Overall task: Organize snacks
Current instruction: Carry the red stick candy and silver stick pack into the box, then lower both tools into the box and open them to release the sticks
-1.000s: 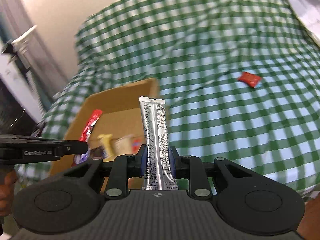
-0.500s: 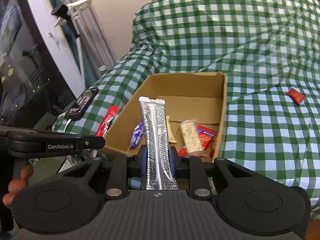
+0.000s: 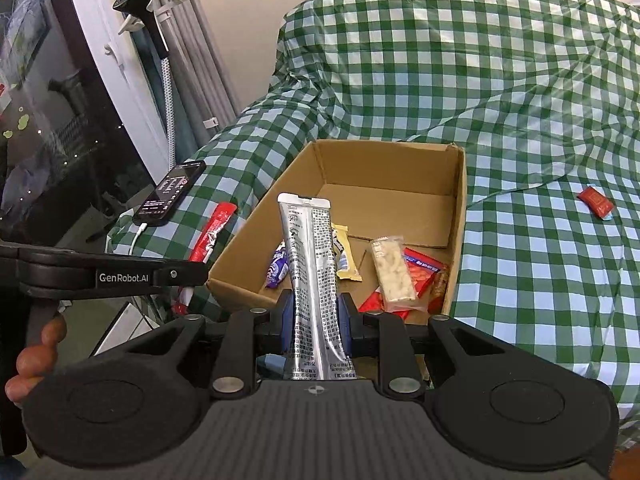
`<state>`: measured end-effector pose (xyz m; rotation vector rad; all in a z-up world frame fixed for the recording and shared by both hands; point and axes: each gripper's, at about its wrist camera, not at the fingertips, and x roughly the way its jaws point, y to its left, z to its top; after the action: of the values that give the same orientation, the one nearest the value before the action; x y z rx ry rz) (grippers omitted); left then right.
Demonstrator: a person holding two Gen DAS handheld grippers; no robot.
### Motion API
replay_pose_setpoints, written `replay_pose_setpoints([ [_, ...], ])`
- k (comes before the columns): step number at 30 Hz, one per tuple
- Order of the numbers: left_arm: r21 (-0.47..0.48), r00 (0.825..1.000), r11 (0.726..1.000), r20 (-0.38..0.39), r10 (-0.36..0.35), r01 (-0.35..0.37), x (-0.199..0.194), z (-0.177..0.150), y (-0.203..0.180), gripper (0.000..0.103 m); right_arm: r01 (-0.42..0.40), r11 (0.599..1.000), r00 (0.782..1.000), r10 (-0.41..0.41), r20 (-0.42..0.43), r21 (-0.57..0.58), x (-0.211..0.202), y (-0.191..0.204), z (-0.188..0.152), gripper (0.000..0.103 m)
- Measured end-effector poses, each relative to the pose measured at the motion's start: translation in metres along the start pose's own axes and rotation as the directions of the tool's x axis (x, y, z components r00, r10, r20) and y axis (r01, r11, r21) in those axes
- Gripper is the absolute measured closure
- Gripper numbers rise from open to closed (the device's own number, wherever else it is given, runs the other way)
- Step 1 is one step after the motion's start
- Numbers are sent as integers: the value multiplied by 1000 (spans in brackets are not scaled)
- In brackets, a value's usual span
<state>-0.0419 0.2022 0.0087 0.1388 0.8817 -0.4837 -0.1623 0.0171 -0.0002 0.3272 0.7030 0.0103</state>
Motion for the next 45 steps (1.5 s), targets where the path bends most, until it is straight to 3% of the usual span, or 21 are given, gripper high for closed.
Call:
replay_pose_setpoints([
  [23, 31, 999, 999, -35, 27, -26, 58, 48, -10, 93, 43, 998, 997, -40, -69, 35, 50, -23, 20, 79],
  [45, 68, 984, 997, -173, 53, -42, 177, 90, -1, 93, 96, 991, 985, -82, -152, 89, 141, -64, 51, 78],
])
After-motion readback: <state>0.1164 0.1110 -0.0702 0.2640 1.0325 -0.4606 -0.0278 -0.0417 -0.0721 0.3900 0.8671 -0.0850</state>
